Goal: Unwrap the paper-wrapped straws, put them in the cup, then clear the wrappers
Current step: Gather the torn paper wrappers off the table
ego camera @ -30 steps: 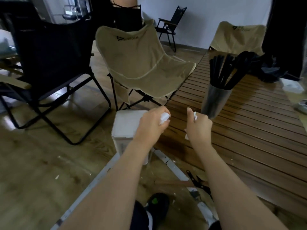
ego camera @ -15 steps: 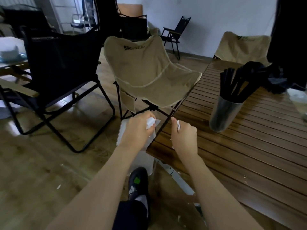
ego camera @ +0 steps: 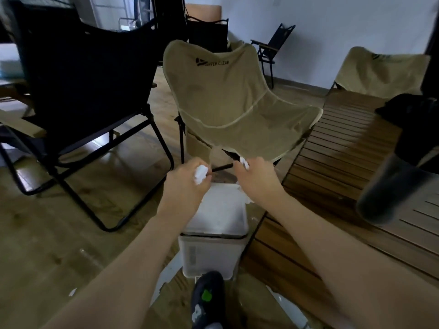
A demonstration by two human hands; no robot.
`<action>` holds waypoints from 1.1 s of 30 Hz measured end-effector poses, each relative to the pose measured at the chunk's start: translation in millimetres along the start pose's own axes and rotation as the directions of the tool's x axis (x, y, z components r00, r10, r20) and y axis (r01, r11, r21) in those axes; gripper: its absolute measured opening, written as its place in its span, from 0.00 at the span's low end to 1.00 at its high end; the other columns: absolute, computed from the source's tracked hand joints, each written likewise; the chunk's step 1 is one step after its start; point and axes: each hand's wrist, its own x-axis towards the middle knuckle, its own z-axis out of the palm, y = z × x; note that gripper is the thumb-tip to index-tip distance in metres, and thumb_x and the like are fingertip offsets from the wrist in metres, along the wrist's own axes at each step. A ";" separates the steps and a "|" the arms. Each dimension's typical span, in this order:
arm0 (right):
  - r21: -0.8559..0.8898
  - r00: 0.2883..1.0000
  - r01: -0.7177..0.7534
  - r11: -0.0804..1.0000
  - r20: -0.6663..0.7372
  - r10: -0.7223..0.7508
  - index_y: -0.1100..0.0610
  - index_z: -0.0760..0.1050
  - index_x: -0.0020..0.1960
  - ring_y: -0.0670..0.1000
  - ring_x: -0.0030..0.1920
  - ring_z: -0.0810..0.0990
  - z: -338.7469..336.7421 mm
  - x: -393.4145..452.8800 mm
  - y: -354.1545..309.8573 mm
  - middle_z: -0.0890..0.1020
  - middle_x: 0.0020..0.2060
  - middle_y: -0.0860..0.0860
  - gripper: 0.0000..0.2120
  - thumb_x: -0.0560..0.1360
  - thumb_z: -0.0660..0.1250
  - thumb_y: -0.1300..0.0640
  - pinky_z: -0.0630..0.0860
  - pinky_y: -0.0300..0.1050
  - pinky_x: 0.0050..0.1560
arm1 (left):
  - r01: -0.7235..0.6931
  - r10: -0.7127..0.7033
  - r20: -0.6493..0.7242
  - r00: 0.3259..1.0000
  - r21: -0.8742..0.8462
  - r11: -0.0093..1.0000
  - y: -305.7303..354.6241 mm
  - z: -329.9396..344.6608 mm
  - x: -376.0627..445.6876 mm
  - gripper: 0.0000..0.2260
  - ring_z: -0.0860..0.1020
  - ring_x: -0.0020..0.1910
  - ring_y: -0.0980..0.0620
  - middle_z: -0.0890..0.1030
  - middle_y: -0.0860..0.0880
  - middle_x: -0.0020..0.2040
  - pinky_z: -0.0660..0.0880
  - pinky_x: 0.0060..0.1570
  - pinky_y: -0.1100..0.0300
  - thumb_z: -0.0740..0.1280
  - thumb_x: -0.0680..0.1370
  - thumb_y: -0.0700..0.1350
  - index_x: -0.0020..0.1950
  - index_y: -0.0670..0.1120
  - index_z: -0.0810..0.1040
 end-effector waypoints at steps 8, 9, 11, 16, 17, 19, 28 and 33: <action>-0.052 0.987 0.052 0.997 0.157 -0.043 0.61 0.68 0.33 0.51 0.28 0.70 39.5 47.3 20.2 0.73 0.28 0.53 0.17 0.78 0.57 0.54 0.65 0.40 0.26 | -0.131 0.107 -0.172 0.979 -0.136 0.982 -37.1 26.2 1.3 0.03 0.78 0.40 0.54 0.79 0.51 0.41 0.77 0.41 0.56 0.70 0.74 0.39 0.45 0.46 0.78; -0.059 0.983 0.081 0.995 0.172 -0.070 0.61 0.70 0.34 0.52 0.29 0.73 44.9 47.9 23.6 0.75 0.30 0.54 0.17 0.78 0.57 0.52 0.68 0.41 0.27 | -0.175 0.150 -0.194 0.970 -0.119 0.977 -42.5 31.8 0.6 0.03 0.77 0.41 0.53 0.79 0.51 0.41 0.76 0.41 0.57 0.70 0.74 0.38 0.45 0.45 0.78; -0.085 0.964 0.159 0.984 0.228 -0.136 0.60 0.71 0.36 0.55 0.34 0.76 57.6 47.7 33.2 0.77 0.32 0.55 0.17 0.78 0.56 0.50 0.71 0.45 0.33 | -0.233 0.206 -0.230 0.951 -0.094 0.968 -55.9 46.1 -0.3 0.02 0.77 0.40 0.52 0.78 0.49 0.41 0.76 0.41 0.59 0.70 0.74 0.38 0.45 0.44 0.78; -0.161 0.845 -0.003 0.987 0.527 0.088 0.54 0.67 0.52 0.54 0.50 0.75 93.2 59.6 55.6 0.75 0.47 0.51 0.20 0.76 0.55 0.38 0.71 0.49 0.47 | -0.125 0.125 0.007 0.992 0.020 0.992 -100.6 92.1 1.7 0.02 0.77 0.39 0.50 0.77 0.48 0.43 0.76 0.38 0.52 0.67 0.74 0.42 0.46 0.46 0.78; -0.196 0.798 -0.063 0.979 0.579 0.167 0.56 0.66 0.57 0.54 0.52 0.75 98.6 65.8 59.3 0.75 0.51 0.52 0.22 0.75 0.57 0.38 0.71 0.50 0.48 | -0.069 0.065 0.077 0.995 0.057 0.996 -107.8 100.5 2.4 0.02 0.77 0.39 0.48 0.77 0.48 0.44 0.76 0.37 0.51 0.67 0.74 0.41 0.46 0.47 0.76; -0.263 0.749 -0.111 0.958 0.612 0.255 0.62 0.61 0.65 0.56 0.57 0.73 107.3 78.6 64.7 0.73 0.58 0.59 0.23 0.76 0.59 0.50 0.69 0.49 0.50 | 0.061 -0.083 0.160 0.984 0.136 0.989 -120.3 113.2 4.9 0.02 0.76 0.41 0.44 0.76 0.47 0.47 0.76 0.38 0.50 0.65 0.76 0.43 0.47 0.48 0.73; -0.531 0.734 -0.051 0.846 0.555 0.393 0.65 0.60 0.72 0.62 0.61 0.73 157.4 87.8 97.3 0.70 0.67 0.63 0.22 0.80 0.58 0.59 0.69 0.54 0.60 | 0.504 -0.561 0.521 0.644 0.263 0.823 -146.1 179.7 28.8 0.26 0.55 0.73 0.39 0.56 0.43 0.75 0.55 0.70 0.48 0.59 0.81 0.49 0.75 0.45 0.54; -0.668 0.695 0.168 0.725 0.602 0.394 0.61 0.67 0.68 0.60 0.62 0.72 165.1 87.0 102.5 0.70 0.65 0.59 0.18 0.80 0.60 0.58 0.68 0.52 0.57 | 0.159 -0.576 0.650 0.496 0.584 0.796 -163.2 188.9 17.2 0.18 0.75 0.62 0.44 0.74 0.42 0.66 0.71 0.63 0.51 0.55 0.83 0.45 0.73 0.45 0.65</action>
